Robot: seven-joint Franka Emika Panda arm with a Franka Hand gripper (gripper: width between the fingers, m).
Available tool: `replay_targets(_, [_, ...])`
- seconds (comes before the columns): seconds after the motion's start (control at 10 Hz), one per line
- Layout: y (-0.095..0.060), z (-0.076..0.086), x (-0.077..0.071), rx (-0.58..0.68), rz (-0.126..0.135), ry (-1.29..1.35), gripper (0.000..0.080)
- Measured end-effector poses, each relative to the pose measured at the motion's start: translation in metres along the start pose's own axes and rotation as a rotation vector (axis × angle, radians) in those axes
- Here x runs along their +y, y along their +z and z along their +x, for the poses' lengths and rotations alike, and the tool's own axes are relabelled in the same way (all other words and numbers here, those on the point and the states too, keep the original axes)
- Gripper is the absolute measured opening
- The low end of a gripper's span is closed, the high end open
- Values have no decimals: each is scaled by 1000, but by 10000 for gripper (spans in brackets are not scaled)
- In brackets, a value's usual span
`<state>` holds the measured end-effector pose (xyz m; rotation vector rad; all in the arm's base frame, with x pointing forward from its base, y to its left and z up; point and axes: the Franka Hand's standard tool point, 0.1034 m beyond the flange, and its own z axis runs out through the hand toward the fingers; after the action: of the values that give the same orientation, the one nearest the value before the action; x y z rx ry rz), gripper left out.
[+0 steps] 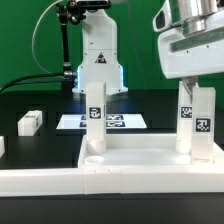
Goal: Assemble desk
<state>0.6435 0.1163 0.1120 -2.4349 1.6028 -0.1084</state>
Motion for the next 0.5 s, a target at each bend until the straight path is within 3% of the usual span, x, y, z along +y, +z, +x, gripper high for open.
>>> replay_targets(0.3, [0, 4, 2, 12, -16, -217, 649])
replay_targets(0.4, [-5, 12, 3, -18, -85, -568, 649])
replay_targets(0.5, [-6, 12, 0, -59, -125, -728, 649])
